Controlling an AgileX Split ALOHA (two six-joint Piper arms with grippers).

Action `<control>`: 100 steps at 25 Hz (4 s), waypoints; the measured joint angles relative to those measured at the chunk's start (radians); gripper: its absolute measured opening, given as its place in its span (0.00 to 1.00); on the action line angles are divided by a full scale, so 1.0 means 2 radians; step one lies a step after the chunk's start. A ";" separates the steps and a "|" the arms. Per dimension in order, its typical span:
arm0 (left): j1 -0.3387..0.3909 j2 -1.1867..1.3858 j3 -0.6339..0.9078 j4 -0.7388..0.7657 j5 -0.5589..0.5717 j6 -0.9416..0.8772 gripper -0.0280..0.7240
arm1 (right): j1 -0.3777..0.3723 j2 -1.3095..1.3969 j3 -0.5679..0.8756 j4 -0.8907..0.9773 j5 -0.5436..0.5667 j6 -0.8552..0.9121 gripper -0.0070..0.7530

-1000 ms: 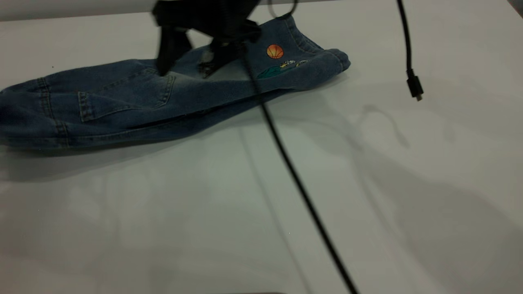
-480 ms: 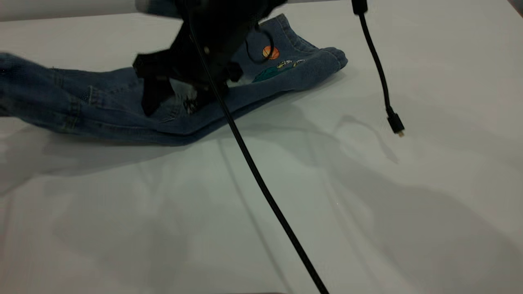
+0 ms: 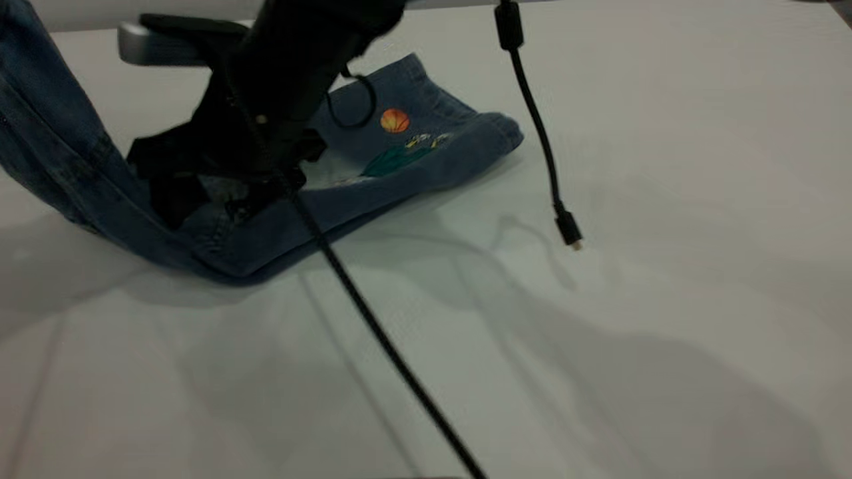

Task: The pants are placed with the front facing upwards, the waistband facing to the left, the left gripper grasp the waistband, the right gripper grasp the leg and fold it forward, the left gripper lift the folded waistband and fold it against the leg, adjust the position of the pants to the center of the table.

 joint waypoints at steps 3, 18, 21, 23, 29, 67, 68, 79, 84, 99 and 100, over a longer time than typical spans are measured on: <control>0.000 -0.003 0.000 0.006 0.003 -0.004 0.09 | -0.020 0.000 -0.036 -0.040 0.025 0.020 0.66; -0.088 -0.003 -0.040 0.011 -0.017 -0.005 0.09 | -0.079 0.038 -0.070 -0.126 0.091 0.072 0.66; -0.118 0.007 -0.054 0.011 -0.032 -0.005 0.09 | -0.073 0.038 -0.071 -0.122 0.093 0.067 0.66; -0.135 0.019 -0.062 0.011 -0.039 -0.006 0.09 | -0.074 0.038 -0.071 -0.122 0.094 0.067 0.66; -0.176 0.051 -0.084 0.011 -0.055 -0.007 0.09 | -0.098 0.015 -0.077 -0.162 0.109 0.067 0.66; -0.276 0.155 -0.329 0.215 0.037 -0.027 0.79 | -0.202 -0.202 -0.101 -0.287 0.258 0.113 0.66; -0.268 0.140 -0.329 0.231 0.043 -0.036 0.79 | -0.198 -0.200 -0.101 -0.272 0.258 0.113 0.66; -0.225 0.021 -0.329 0.260 0.064 -0.096 0.79 | -0.031 -0.105 -0.101 -0.306 0.252 0.154 0.63; -0.225 0.016 -0.329 0.253 0.077 -0.101 0.79 | 0.023 -0.055 -0.101 -0.409 0.214 0.216 0.63; -0.225 0.016 -0.329 0.235 0.098 -0.099 0.79 | -0.009 0.026 -0.102 -0.410 0.231 0.324 0.63; -0.225 0.016 -0.329 0.235 0.099 -0.099 0.79 | -0.011 0.026 -0.102 -0.410 0.233 0.339 0.63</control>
